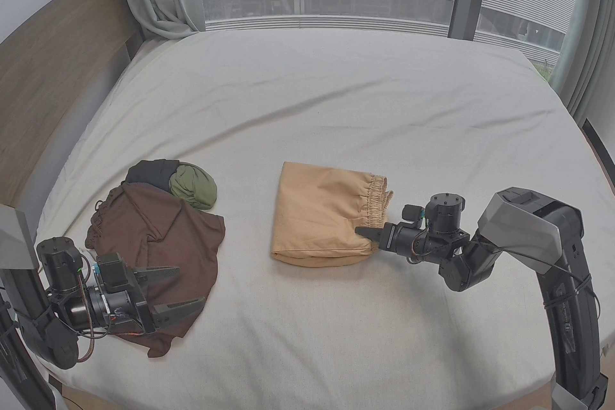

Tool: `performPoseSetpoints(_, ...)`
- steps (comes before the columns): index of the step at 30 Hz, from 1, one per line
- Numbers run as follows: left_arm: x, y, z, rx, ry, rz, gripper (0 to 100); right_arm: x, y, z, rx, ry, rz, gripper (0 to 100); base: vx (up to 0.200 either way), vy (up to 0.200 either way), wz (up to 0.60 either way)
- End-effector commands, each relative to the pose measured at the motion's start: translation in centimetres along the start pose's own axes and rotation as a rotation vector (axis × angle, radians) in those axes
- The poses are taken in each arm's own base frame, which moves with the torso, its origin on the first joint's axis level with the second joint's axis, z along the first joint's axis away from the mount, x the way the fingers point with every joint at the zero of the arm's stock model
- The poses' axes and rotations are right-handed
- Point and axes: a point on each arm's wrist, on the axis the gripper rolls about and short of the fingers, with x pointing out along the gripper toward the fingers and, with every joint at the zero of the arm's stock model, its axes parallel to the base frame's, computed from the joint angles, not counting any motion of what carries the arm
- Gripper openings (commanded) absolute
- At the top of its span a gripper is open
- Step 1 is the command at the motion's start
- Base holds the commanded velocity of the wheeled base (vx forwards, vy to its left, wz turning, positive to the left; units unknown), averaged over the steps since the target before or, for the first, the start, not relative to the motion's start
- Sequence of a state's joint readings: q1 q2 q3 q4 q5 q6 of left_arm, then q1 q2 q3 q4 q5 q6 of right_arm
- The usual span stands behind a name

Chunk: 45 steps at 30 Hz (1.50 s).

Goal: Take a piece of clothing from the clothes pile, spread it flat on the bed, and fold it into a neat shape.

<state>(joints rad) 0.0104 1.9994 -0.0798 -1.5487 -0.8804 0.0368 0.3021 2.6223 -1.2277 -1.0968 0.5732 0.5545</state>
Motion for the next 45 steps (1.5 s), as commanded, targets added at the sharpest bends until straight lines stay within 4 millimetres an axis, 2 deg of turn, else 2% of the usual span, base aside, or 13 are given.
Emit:
performPoseSetpoints(1,0.0,0.0,-0.1,-0.003,0.002,0.0,100,0.0,-0.6,-0.5,0.012,0.01,-0.011,0,0.0,0.0,0.0)
performPoseSetpoints(3,0.0,0.1,0.0,-0.002,0.001,0.0,100,-0.1,-0.6,-0.4,0.011,0.008,-0.011,0,0.0,0.0,0.0)
performPoseSetpoints(4,0.1,0.0,0.0,0.0,0.001,-0.001,100,-0.1,-0.6,-0.4,0.011,0.008,-0.011,100,0.0,0.0,0.0)
performPoseSetpoints(9,0.0,0.0,0.0,0.002,-0.002,0.002,100,-0.3,-0.4,0.0,0.002,-0.016,-0.028,100,0.0,0.0,0.0)
performPoseSetpoints(20,-0.2,0.4,0.0,-0.006,-0.005,0.005,100,-5.7,0.7,4.3,-0.018,-0.118,-0.075,100,0.0,0.0,0.0)
performPoseSetpoints(26,-0.2,0.4,0.1,-0.004,-0.008,0.005,100,-7.2,3.0,6.1,-0.06,-0.151,-0.056,100,0.0,0.0,0.0)
performPoseSetpoints(28,-0.2,0.4,0.1,-0.003,-0.009,0.005,100,-7.1,3.8,6.4,-0.07,-0.154,-0.042,100,0.0,0.0,0.0)
performPoseSetpoints(33,-0.2,0.5,0.1,-0.002,-0.01,0.007,100,-5.3,5.7,5.3,-0.08,-0.112,0.007,100,0.0,0.0,0.0)
performPoseSetpoints(37,-0.2,0.5,0.1,-0.003,-0.009,0.007,100,-4.3,6.5,4.7,-0.088,-0.096,0.031,100,0.0,0.0,0.0)
performPoseSetpoints(45,-0.2,0.4,0.1,-0.002,-0.009,0.005,100,-2.4,5.4,3.0,-0.076,-0.059,0.033,100,0.0,0.0,0.0)
